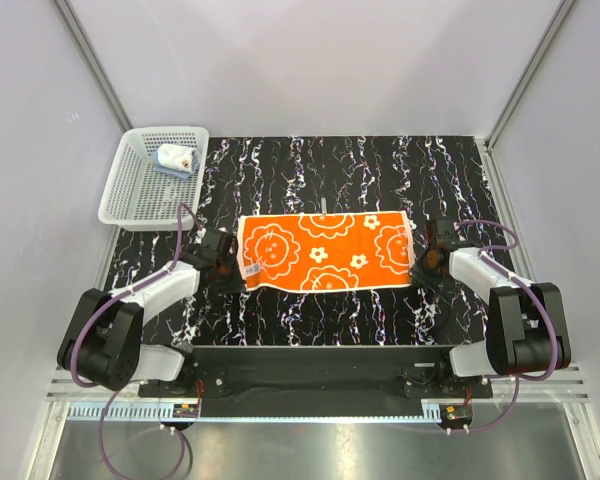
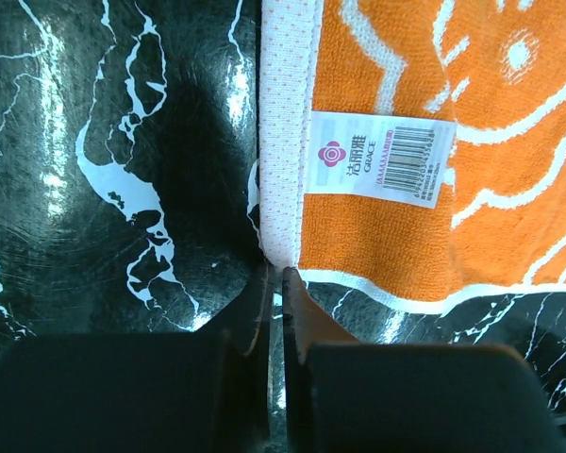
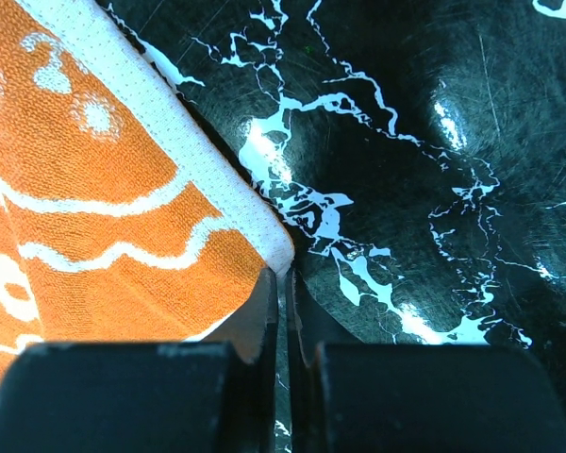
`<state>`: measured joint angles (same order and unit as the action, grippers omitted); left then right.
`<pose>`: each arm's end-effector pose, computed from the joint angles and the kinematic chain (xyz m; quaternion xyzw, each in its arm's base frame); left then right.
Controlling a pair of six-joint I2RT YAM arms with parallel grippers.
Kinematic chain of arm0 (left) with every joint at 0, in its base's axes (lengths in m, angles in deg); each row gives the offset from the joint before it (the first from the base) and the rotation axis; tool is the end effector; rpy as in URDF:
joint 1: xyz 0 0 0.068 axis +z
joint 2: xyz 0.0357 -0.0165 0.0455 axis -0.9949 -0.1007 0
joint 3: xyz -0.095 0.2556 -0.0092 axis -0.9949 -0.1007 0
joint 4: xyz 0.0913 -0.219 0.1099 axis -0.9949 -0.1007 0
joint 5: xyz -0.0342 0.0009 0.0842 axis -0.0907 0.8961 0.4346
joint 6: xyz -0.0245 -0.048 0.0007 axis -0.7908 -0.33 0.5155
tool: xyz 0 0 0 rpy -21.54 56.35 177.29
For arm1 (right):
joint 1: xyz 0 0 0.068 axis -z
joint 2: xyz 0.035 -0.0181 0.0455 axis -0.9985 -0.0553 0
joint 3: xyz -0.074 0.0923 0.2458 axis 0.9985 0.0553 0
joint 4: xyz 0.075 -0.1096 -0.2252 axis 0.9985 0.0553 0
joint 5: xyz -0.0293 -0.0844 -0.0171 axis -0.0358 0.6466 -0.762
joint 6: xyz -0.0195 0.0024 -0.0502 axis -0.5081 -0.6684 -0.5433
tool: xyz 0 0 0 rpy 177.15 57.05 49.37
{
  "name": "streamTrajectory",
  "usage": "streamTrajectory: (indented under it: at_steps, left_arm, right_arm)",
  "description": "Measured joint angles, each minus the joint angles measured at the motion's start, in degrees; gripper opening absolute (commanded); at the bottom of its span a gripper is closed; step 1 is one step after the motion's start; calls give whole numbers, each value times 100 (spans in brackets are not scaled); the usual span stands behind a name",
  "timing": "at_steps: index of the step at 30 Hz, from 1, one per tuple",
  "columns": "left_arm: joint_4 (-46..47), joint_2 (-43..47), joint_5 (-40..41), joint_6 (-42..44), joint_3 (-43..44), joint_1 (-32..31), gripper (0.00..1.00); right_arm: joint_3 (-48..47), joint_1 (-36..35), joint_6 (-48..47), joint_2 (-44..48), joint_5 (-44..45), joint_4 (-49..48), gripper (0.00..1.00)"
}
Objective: Roll the towels
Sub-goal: Fold the towel
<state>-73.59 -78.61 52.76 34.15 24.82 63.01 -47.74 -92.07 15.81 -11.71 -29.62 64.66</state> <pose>0.2150 -0.0851 0.1544 -0.1466 0.9614 -0.1337 0.1909 0.2384 0.0199 0.1561 0.3188 0.9297 0.0474 0.1783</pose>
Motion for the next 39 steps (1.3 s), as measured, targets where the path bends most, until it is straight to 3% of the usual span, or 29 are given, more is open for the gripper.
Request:
streamTrajectory:
  at_steps: [6, 15, 23, 30, 39]
  left_arm:
    - [-166, 120, 33, 4, 0, -13, 0]
    - [-992, 1447, 107, -57, -11, -57, 0]
    - [-1700, 2234, 101, -280, -2, -146, 0]
    - [-2376, 2555, 166, -295, 431, -146, 0]
    - [-2516, 1257, 487, -11, 1805, -74, 0]
  right_arm:
    - [42, 0, -2, 195, -138, 85, 0]
    - [179, 0, 175, 2107, -369, 833, 0]
    - [173, 0, 396, 2997, -411, 1700, 0]
    - [-42, 0, 470, 2977, -411, 2033, 0]
    - [-1375, 0, 136, 1239, -396, 1845, 0]
